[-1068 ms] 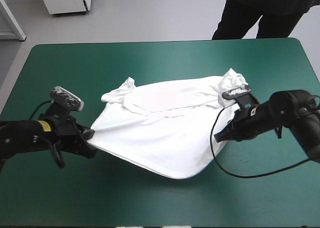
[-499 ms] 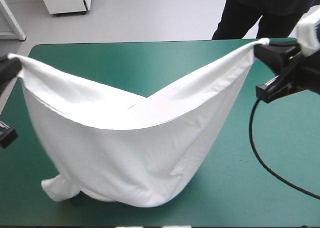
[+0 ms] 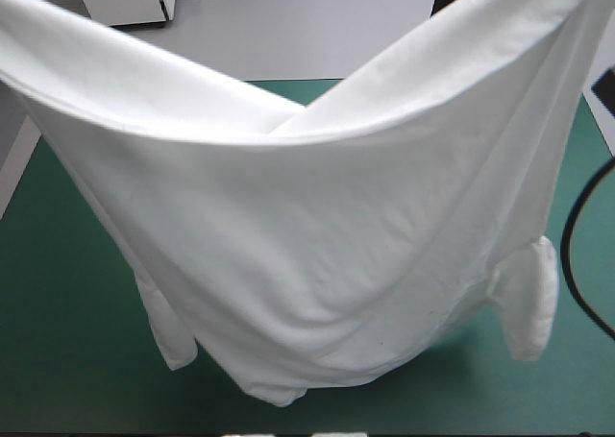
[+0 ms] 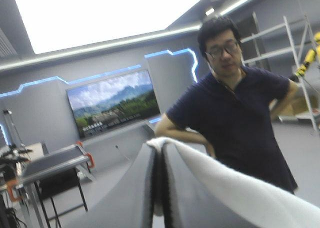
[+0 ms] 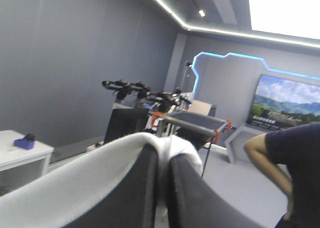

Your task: Fold the cloth

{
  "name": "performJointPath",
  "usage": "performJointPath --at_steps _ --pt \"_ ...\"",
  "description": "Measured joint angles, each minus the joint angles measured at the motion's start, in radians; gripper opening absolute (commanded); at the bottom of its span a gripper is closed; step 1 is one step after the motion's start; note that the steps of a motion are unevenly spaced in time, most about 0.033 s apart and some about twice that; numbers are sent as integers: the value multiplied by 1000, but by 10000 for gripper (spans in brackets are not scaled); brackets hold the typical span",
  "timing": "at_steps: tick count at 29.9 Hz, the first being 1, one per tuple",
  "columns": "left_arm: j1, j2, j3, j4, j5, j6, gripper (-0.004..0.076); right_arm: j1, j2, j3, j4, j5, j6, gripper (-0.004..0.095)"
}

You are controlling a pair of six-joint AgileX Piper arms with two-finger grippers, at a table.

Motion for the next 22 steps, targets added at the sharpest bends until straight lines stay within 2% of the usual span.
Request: performJointPath --at_steps 4,9,12,17,22 --pt "0 80 0 46 -220 5 -22 0 68 0 -114 -138 19 -13" --pt "0 221 0 91 -457 5 -22 -5 202 -3 -319 -323 133 -13" --pt "0 324 -15 99 -587 5 -22 -39 303 -53 -392 -402 192 -14" --pt "1 535 -164 104 -711 27 -22 -135 505 -245 -405 -468 234 -17" --pt "53 744 -424 93 -790 26 -22 -222 716 -483 -317 -507 240 -17"
